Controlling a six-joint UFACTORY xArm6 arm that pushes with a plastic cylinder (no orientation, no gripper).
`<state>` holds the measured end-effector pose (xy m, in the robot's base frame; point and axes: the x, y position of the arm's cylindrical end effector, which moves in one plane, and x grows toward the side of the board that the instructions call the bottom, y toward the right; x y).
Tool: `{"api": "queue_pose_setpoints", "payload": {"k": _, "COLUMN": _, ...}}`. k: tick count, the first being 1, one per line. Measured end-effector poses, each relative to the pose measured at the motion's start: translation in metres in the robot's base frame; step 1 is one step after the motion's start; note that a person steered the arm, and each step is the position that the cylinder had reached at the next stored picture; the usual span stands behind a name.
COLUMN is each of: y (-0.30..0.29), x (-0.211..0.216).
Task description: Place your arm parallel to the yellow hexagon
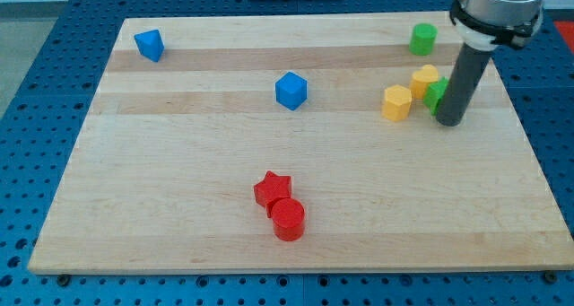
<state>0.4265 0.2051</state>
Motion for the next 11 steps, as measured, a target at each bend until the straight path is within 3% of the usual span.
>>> {"api": "queue_pose_setpoints", "payload": {"k": 3, "y": 0.015, "x": -0.017}}
{"api": "queue_pose_setpoints", "payload": {"k": 4, "y": 0.001, "x": 0.037}}
{"api": "queue_pose_setpoints", "payload": {"k": 5, "y": -0.022, "x": 0.063}}
{"api": "queue_pose_setpoints", "payload": {"k": 6, "y": -0.026, "x": 0.063}}
{"api": "queue_pose_setpoints", "payload": {"k": 8, "y": -0.035, "x": 0.021}}
{"api": "queue_pose_setpoints", "payload": {"k": 11, "y": -0.008, "x": -0.003}}
